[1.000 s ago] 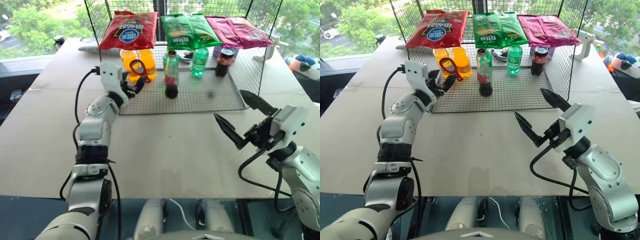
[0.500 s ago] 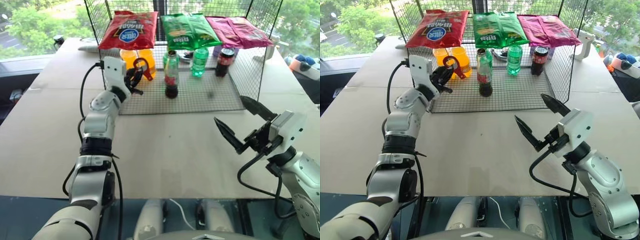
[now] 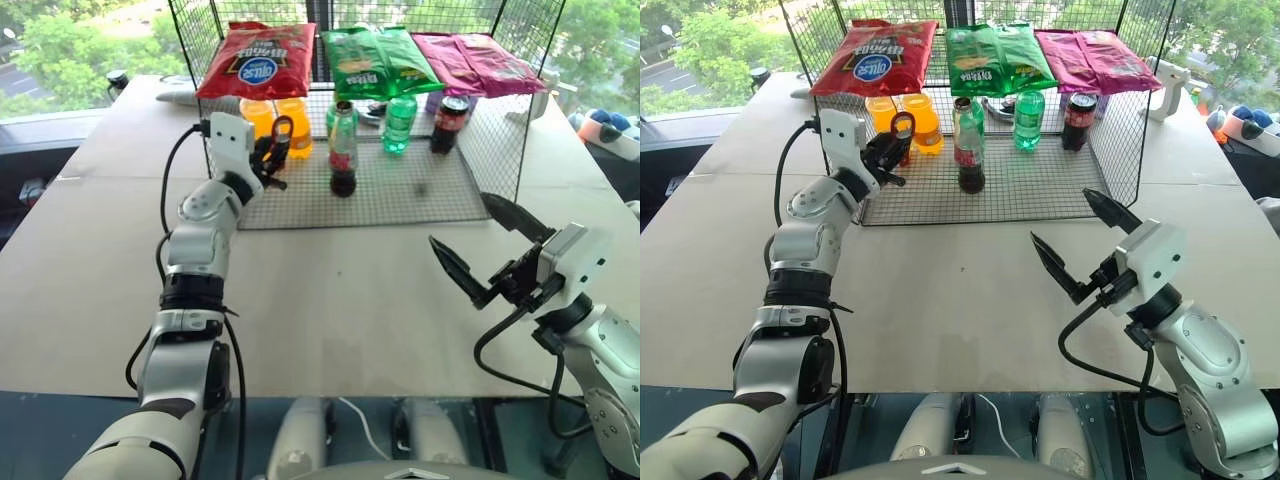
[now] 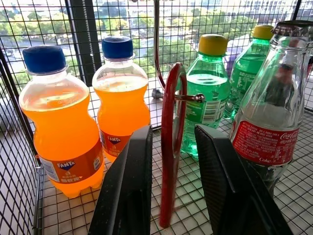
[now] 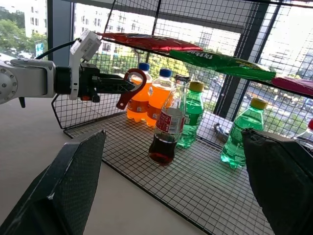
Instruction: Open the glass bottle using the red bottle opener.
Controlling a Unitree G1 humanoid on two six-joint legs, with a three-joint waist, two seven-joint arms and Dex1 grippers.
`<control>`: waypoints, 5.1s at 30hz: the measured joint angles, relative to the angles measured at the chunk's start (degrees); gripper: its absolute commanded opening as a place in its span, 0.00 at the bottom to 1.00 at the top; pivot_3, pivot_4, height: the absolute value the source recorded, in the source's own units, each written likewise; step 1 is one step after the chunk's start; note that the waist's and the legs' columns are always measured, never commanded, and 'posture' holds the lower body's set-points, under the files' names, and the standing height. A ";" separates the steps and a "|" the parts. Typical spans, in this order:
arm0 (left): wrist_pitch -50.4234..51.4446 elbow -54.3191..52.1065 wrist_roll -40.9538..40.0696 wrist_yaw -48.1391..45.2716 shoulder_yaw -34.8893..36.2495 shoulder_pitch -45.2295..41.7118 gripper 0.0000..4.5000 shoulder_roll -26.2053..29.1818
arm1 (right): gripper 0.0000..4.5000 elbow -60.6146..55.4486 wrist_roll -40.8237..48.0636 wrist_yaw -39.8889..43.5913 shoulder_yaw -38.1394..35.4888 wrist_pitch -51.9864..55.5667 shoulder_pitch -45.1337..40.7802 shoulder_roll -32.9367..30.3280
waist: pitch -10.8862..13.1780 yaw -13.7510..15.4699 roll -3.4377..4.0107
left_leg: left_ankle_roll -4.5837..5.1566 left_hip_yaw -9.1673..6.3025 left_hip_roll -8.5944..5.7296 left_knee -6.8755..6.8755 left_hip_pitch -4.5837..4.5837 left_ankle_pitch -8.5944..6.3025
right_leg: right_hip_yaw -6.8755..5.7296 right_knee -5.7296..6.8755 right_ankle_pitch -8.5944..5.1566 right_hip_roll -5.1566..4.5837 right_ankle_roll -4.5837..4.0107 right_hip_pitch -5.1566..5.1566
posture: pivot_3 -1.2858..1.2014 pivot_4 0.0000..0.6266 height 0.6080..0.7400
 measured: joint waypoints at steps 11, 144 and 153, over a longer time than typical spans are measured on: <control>-0.25 -0.01 0.23 -0.22 0.21 0.02 0.01 0.06 | 1.00 0.15 -0.23 0.04 0.59 -0.47 -0.08 0.26 | 0.00 0.00 0.00 | 0.00 0.00 0.00 0.02 0.01 0.00 | 0.00 0.01 0.00 0.01 0.00 0.02 | 0.52 0.24 1.00; -1.23 27.19 0.91 -34.79 -1.73 -17.63 0.36 14.39 | 1.00 2.06 -33.90 -6.83 21.03 22.70 -12.80 6.64 | 0.17 -1.29 -0.46 | -0.13 -0.02 0.01 0.04 -0.08 0.08 | 0.01 0.19 -0.08 0.12 0.07 -0.09 | 0.52 0.24 1.00; -2.77 27.81 2.11 -34.93 -1.74 -17.93 0.01 14.37 | 1.00 2.32 -34.12 -6.84 21.04 22.02 -12.77 6.94 | 0.17 -1.41 -0.47 | -0.13 -0.01 0.01 0.05 -0.08 0.07 | 0.01 0.22 -0.08 0.12 0.07 -0.09 | 0.52 0.24 1.00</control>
